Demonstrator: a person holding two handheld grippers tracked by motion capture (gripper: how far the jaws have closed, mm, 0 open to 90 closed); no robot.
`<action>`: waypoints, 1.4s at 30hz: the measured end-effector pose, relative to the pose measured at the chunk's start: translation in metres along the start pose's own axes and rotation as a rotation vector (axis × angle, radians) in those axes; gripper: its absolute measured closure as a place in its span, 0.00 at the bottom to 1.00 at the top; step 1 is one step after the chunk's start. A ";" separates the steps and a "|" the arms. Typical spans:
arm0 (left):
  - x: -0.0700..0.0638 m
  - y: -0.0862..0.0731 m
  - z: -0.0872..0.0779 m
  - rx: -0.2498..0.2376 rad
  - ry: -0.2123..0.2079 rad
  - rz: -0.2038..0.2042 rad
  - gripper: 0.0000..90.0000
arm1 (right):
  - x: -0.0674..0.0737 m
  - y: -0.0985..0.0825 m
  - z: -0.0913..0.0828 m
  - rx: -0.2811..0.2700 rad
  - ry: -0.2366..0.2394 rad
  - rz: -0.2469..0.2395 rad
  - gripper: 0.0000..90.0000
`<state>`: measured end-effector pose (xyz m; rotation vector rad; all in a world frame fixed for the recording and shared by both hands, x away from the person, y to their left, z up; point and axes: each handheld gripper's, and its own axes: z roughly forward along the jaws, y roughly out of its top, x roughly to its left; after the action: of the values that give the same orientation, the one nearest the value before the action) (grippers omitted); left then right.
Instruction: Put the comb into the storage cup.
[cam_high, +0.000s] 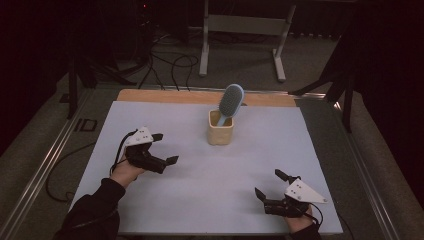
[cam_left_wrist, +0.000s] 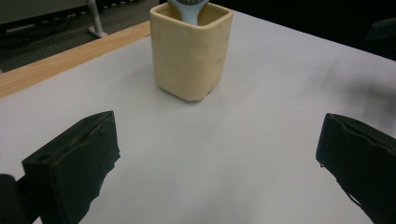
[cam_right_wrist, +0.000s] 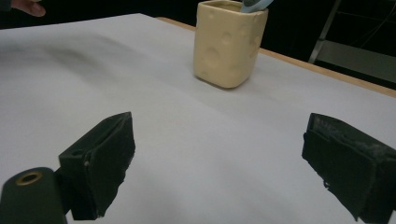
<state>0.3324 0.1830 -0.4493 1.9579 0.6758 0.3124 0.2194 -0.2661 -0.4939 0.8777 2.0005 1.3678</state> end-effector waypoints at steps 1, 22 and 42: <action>-0.001 -0.001 -0.001 -0.003 0.000 -0.001 0.00 | 0.000 0.000 0.000 -0.001 0.000 -0.001 0.10; -0.021 -0.039 -0.035 0.012 0.033 0.025 0.00 | 0.001 0.001 0.000 0.002 -0.005 -0.006 0.11; -0.037 -0.086 -0.066 0.042 0.091 0.015 0.00 | 0.002 0.000 0.001 0.007 -0.002 -0.008 0.10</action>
<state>0.2422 0.2402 -0.4916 1.9985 0.7318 0.4017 0.2187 -0.2637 -0.4940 0.8734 2.0063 1.3557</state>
